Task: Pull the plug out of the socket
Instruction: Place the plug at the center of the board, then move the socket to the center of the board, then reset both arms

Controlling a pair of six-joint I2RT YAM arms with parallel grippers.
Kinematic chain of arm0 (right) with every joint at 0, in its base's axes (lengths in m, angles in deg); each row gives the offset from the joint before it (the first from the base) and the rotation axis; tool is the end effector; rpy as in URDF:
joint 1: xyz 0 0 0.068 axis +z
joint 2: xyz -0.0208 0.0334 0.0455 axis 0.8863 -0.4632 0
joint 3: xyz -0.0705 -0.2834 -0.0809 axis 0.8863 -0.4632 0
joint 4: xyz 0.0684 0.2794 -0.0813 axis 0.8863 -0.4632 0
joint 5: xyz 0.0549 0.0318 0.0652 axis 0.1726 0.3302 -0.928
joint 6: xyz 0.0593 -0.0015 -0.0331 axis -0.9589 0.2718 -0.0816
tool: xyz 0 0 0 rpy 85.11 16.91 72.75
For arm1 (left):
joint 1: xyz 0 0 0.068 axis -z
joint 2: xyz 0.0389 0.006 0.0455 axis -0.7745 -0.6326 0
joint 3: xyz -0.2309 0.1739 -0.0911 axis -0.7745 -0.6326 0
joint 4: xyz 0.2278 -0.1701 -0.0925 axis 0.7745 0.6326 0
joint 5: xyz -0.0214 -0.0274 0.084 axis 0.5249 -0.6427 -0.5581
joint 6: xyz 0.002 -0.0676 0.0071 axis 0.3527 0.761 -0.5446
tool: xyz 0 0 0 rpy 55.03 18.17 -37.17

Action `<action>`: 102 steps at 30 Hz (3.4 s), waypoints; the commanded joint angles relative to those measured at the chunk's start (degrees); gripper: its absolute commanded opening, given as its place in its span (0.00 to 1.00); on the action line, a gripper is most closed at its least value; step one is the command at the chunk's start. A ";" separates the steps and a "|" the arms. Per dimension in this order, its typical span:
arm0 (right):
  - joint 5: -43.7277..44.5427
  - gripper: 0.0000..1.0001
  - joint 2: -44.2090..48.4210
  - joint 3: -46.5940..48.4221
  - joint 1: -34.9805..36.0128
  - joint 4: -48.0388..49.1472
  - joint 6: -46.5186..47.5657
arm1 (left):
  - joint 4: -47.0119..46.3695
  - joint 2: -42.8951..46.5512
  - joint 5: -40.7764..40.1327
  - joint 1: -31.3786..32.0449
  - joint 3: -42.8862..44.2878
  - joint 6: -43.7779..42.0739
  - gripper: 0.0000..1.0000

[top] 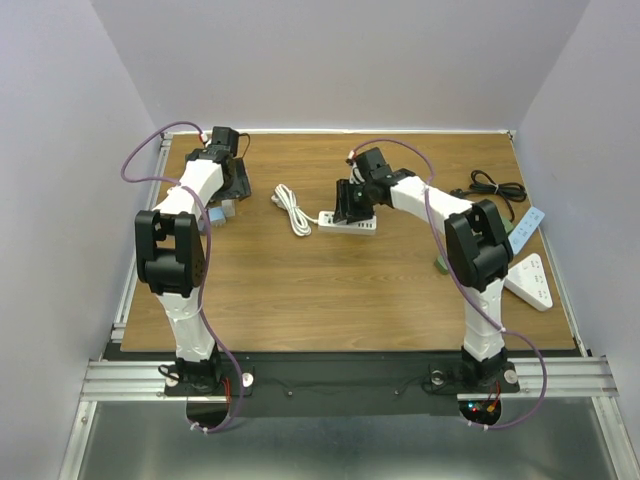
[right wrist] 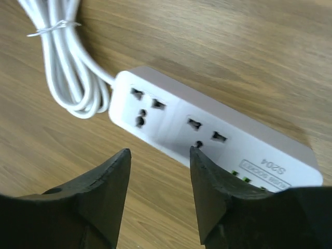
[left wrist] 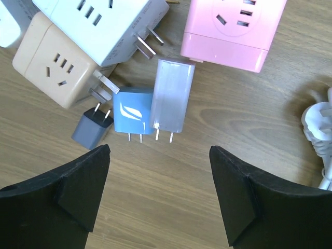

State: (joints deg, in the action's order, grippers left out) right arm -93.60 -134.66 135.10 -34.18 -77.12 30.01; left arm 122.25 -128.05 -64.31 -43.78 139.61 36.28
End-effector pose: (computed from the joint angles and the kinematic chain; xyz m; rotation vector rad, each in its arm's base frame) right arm 0.4464 0.2569 0.1898 -0.2690 2.6062 0.6887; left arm 0.4815 -0.0444 0.2521 -0.3097 2.4637 0.1666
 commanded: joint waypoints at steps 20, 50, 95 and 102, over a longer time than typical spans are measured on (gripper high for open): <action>26.53 0.81 -23.62 42.43 14.14 -12.00 16.44 | -4.81 31.74 12.87 0.05 -15.42 7.70 0.90; 35.85 0.01 1.07 -5.27 -3.88 -1.02 13.25 | -15.70 34.83 27.73 0.05 -25.80 9.10 0.87; 10.89 1.00 58.90 -15.65 -13.29 -6.63 -6.41 | -30.12 35.88 43.80 1.28 -13.95 9.02 0.99; 9.57 1.00 64.87 -15.04 -13.29 -8.83 -8.78 | -30.39 33.95 48.37 1.89 -7.89 10.07 0.99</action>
State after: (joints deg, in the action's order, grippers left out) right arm -82.58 -72.83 119.93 -47.71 -84.97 23.39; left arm 94.89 -93.40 -20.29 -42.49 126.81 46.35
